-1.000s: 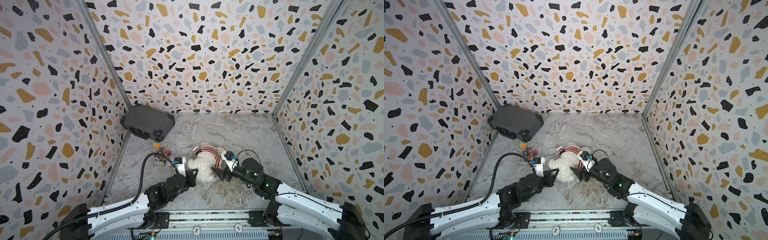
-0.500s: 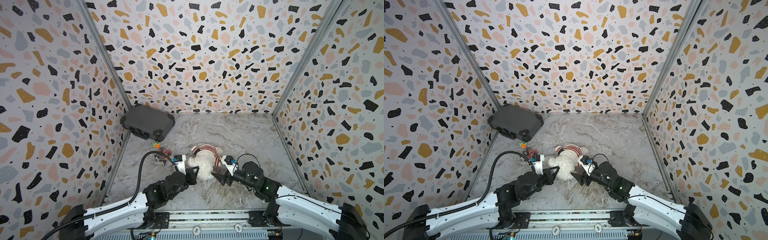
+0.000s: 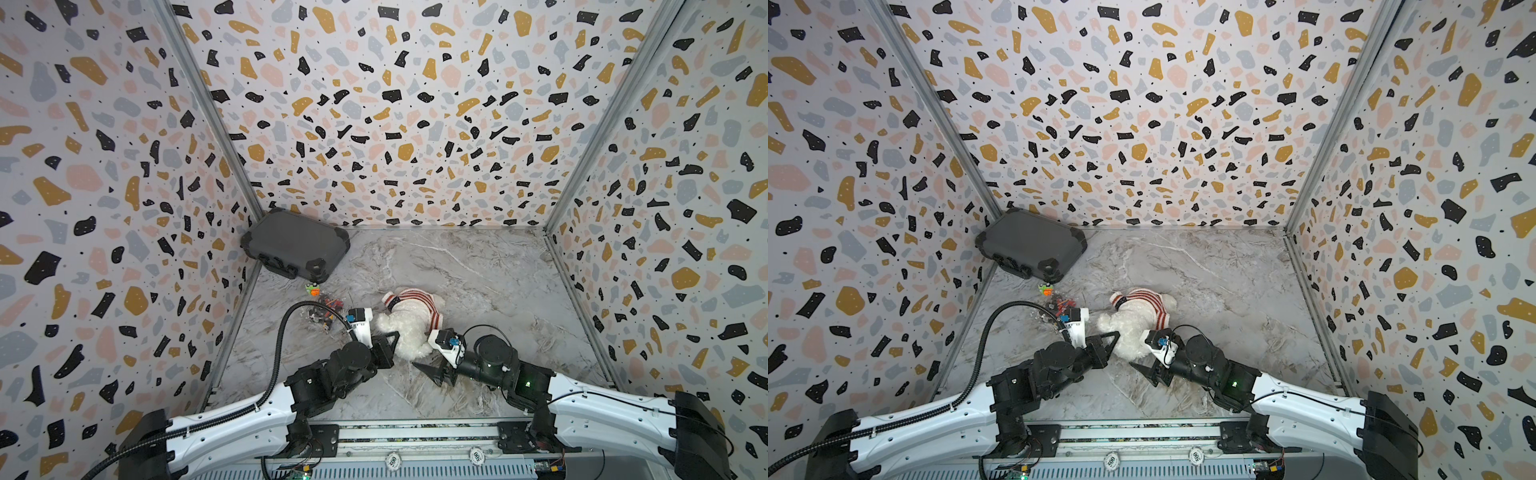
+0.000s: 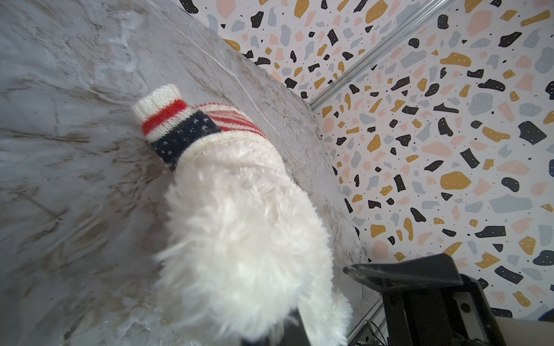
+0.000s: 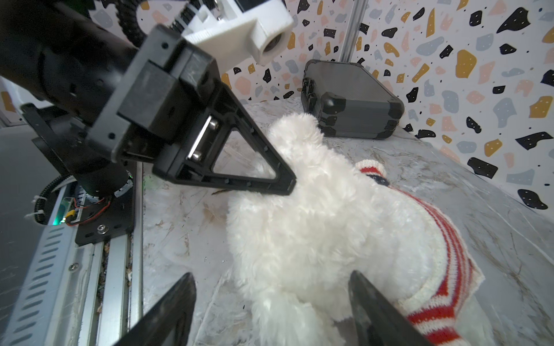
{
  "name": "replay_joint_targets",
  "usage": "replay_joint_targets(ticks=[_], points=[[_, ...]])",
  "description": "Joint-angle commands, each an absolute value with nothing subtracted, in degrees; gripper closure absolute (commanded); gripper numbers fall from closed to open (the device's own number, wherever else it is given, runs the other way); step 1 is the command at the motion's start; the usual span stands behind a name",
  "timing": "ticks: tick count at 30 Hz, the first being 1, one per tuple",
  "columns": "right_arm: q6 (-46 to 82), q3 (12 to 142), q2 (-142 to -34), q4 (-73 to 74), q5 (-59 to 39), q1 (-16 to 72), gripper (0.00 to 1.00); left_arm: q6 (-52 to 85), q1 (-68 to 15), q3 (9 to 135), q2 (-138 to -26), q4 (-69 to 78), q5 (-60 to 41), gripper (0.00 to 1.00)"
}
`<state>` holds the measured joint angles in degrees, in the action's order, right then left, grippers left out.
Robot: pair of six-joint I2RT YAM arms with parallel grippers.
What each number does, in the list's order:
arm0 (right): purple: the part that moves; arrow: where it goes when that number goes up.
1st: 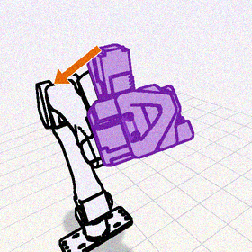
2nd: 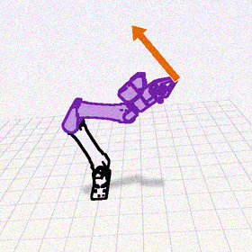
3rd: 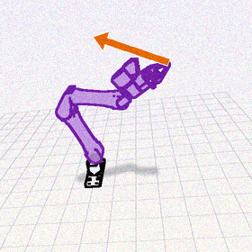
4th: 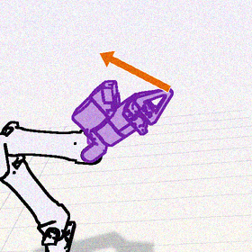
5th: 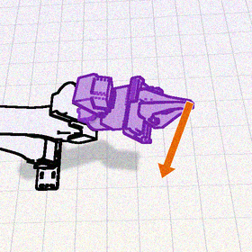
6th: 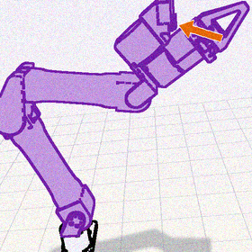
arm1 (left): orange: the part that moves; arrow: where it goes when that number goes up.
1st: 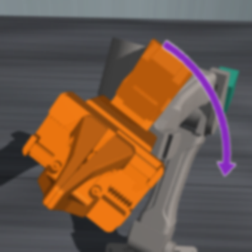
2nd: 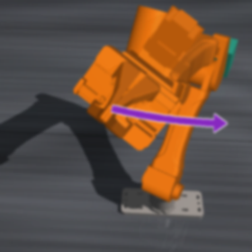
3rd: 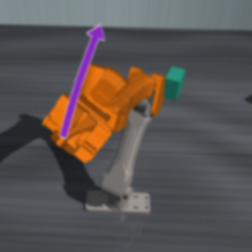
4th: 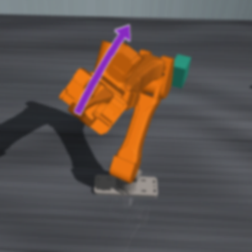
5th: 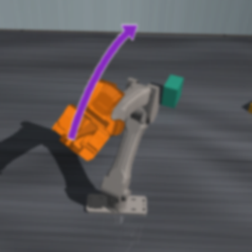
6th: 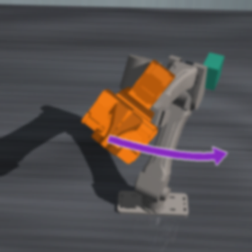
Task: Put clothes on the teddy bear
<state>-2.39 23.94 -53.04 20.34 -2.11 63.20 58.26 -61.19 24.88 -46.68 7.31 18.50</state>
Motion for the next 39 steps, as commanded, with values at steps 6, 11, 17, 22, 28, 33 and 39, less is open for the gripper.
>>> replay_joint_targets(ticks=[6, 11, 17, 22, 28, 33, 39], points=[[-5.71, 28.57, -58.42, 23.24, 9.02, 67.81, 0.21, 58.67, -60.91, 28.21, -47.71, 11.06, 17.62, 1.00], [-4.96, 30.71, -61.46, 22.99, 13.53, 68.42, 0.26, 58.89, -60.91, 28.82, -48.81, 11.94, 17.33, 1.00], [-4.51, 31.69, -63.59, 22.94, 16.83, 68.48, 0.33, 59.41, -60.92, 28.92, -50.11, 13.96, 16.37, 1.00], [-5.09, 31.89, -64.54, 22.81, 18.14, 68.55, 0.33, 60.07, -60.91, 28.68, -51.35, 16.85, 15.63, 1.00], [-6.40, 32.15, -65.85, 22.34, 21.04, 68.97, 0.31, 60.42, -60.93, 29.05, -52.80, 18.37, 14.82, 1.00], [-6.76, 32.42, -66.28, 22.87, 22.50, 68.94, 0.50, 60.29, -60.92, 29.70, -53.04, 18.10, 14.63, 1.00], [-7.71, 32.96, -66.36, 22.25, 23.38, 68.94, 0.76, 60.47, -60.93, 29.87, -52.09, 17.42, 15.20, 1.00]])
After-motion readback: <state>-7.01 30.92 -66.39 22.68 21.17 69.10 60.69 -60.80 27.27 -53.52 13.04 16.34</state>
